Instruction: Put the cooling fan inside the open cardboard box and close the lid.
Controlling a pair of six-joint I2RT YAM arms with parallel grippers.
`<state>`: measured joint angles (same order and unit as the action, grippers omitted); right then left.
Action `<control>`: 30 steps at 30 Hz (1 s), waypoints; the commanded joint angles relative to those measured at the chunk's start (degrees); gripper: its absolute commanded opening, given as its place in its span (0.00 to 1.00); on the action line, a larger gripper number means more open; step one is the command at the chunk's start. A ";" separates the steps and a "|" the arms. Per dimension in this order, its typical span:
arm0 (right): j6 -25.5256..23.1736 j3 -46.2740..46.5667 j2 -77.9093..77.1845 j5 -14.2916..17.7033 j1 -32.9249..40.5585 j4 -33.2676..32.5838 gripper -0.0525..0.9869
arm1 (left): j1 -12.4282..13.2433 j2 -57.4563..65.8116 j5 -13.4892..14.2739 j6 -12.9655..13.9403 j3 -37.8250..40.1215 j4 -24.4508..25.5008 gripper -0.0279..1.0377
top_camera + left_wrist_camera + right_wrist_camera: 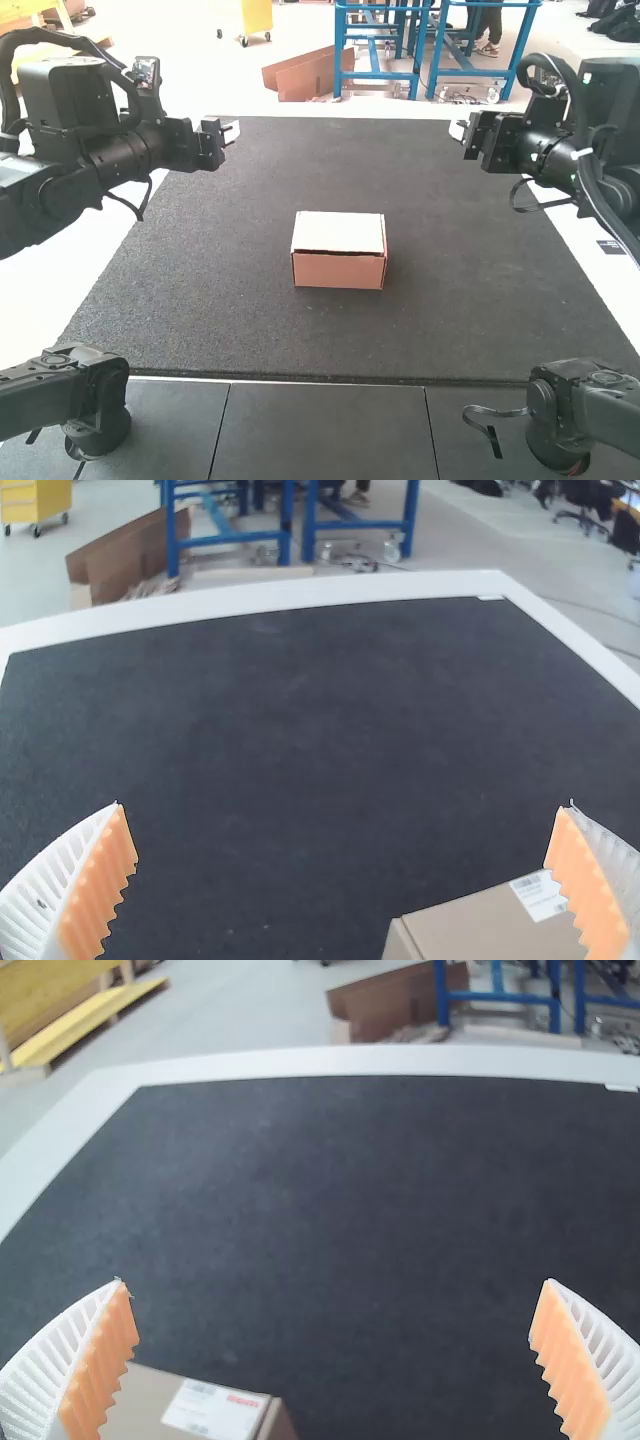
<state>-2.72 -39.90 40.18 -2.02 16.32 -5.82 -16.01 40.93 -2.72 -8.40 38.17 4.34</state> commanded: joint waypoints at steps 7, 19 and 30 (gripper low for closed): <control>5.97 10.19 -12.85 0.70 -4.19 6.26 0.92 | 0.45 -17.81 4.65 0.49 -15.50 -11.72 0.92; 1.75 20.74 -19.79 5.63 -6.91 20.77 0.92 | 0.54 -33.90 4.92 3.66 -28.77 -14.09 0.92; 4.74 29.00 -20.58 4.48 -6.82 25.34 0.92 | -0.16 -38.99 0.52 5.06 -32.02 -12.16 0.92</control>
<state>0.95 -10.90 20.43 2.83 10.22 19.14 -16.03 2.59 -0.38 -4.25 5.72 -8.05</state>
